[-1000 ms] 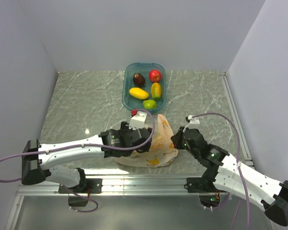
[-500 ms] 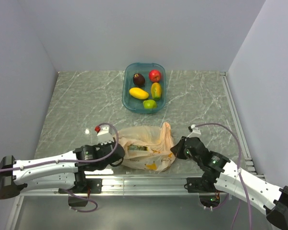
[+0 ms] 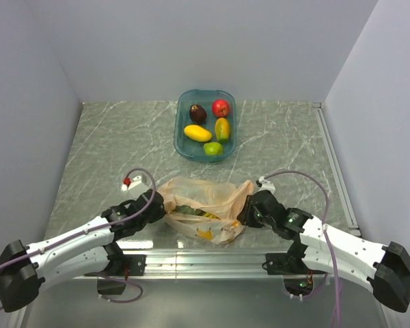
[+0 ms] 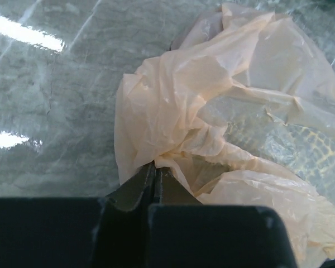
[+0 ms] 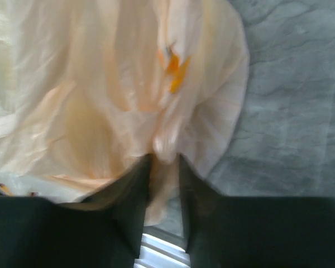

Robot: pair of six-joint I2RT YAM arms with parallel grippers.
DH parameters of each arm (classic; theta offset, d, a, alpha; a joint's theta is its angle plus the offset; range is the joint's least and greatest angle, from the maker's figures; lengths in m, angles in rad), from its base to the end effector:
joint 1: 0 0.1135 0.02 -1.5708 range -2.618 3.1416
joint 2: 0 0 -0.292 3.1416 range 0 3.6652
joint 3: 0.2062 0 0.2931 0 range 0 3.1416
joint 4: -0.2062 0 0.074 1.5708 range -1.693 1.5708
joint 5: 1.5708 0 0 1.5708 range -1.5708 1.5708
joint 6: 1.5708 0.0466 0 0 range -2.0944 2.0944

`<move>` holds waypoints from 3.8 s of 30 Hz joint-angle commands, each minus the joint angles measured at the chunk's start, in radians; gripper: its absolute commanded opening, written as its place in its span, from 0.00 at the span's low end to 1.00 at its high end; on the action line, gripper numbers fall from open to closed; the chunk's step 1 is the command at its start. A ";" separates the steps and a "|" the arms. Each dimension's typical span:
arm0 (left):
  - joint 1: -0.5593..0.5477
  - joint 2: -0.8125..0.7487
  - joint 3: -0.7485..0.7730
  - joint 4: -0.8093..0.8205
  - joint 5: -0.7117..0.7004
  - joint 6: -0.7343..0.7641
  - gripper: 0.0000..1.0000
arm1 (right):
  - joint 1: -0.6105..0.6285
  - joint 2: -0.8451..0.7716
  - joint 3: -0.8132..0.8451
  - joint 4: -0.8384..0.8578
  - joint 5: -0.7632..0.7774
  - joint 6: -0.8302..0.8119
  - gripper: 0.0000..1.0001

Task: Untie the knot of the plastic bag and take out the fruit

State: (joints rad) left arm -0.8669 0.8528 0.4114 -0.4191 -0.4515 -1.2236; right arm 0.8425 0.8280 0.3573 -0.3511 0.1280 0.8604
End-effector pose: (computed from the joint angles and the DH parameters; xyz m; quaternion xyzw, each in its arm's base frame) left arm 0.1375 -0.1306 0.1772 -0.2387 0.8855 -0.1879 0.3516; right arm 0.1291 0.1358 0.1639 0.0317 0.9285 0.2354 0.2853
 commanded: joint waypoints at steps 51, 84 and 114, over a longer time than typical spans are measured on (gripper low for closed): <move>0.012 -0.032 0.096 0.002 0.172 0.300 0.01 | 0.058 0.324 0.490 0.075 0.163 -0.646 0.49; 0.009 0.032 0.148 -0.012 0.142 0.292 0.01 | 0.354 0.270 0.465 -0.013 0.203 -0.610 0.65; 0.011 0.060 0.185 -0.082 0.017 0.250 0.01 | 0.311 0.148 0.344 0.136 -0.019 -0.768 0.00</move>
State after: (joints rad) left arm -0.8577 0.9024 0.5606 -0.4847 -0.3817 -0.9630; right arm 1.1576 1.0439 0.7044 -0.2405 0.1417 0.1192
